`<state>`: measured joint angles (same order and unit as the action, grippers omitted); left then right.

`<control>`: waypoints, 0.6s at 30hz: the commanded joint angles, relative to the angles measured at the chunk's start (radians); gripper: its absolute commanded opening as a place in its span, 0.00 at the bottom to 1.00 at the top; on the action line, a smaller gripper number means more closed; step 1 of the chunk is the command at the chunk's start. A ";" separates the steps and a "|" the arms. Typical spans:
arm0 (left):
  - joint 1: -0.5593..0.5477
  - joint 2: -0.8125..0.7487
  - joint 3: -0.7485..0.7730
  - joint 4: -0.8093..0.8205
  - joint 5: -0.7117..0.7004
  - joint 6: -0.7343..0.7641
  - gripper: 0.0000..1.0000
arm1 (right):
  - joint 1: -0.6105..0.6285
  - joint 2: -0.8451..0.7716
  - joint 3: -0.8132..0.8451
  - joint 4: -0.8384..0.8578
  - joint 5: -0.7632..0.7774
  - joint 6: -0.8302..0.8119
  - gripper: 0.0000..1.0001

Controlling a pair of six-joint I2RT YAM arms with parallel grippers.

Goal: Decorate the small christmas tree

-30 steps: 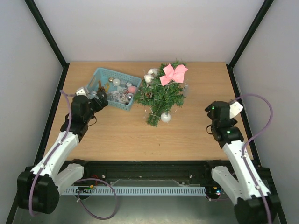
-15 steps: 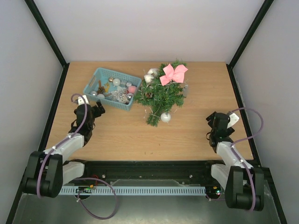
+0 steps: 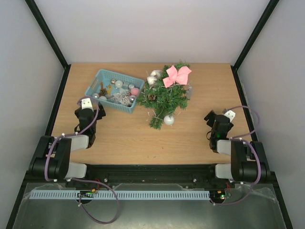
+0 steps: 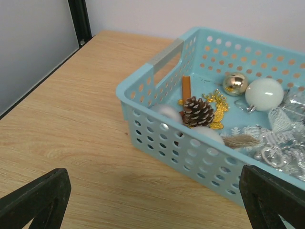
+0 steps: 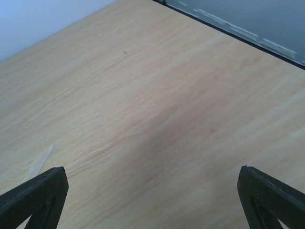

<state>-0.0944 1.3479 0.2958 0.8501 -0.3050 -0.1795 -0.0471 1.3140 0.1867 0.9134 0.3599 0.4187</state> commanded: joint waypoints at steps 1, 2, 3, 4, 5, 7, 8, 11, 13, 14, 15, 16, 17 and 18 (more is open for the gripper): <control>0.018 0.045 -0.001 0.148 -0.007 0.068 1.00 | 0.029 0.037 0.055 0.125 0.006 -0.086 0.99; 0.019 0.048 -0.003 0.154 -0.006 0.076 1.00 | 0.031 0.039 0.057 0.123 0.007 -0.087 0.99; 0.019 0.052 -0.012 0.185 -0.008 0.091 0.99 | 0.032 0.042 0.059 0.126 0.005 -0.092 0.99; 0.020 0.056 -0.020 0.208 -0.008 0.101 1.00 | 0.037 0.050 0.062 0.135 0.001 -0.107 0.99; 0.026 0.073 -0.036 0.263 -0.009 0.103 1.00 | 0.044 0.059 0.062 0.153 0.000 -0.123 0.99; 0.055 0.144 -0.072 0.413 0.036 0.089 1.00 | 0.054 0.109 0.013 0.309 -0.017 -0.152 0.99; 0.058 0.173 -0.074 0.441 0.055 0.101 1.00 | 0.061 0.147 -0.006 0.392 -0.026 -0.176 0.99; 0.059 0.175 -0.064 0.411 0.065 0.097 0.99 | 0.077 0.159 0.011 0.351 -0.034 -0.188 0.99; 0.066 0.187 -0.073 0.439 0.080 0.098 0.99 | 0.083 0.227 -0.027 0.498 -0.057 -0.214 0.99; 0.067 0.182 -0.067 0.420 0.079 0.095 1.00 | 0.091 0.225 -0.032 0.518 -0.057 -0.227 0.99; 0.067 0.186 -0.067 0.426 0.078 0.095 0.99 | 0.095 0.201 -0.020 0.459 -0.056 -0.226 0.99; 0.067 0.190 -0.067 0.433 0.079 0.096 1.00 | 0.096 0.198 -0.015 0.429 -0.054 -0.222 0.99; 0.068 0.189 -0.065 0.425 0.079 0.093 0.99 | 0.096 0.212 -0.020 0.464 -0.051 -0.226 0.99; 0.070 0.190 -0.060 0.414 0.081 0.091 0.99 | 0.096 0.218 -0.025 0.489 -0.051 -0.229 0.99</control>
<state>-0.0338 1.5341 0.2321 1.1862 -0.2459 -0.0933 0.0414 1.5208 0.1753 1.2575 0.2996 0.2302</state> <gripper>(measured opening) 0.995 0.986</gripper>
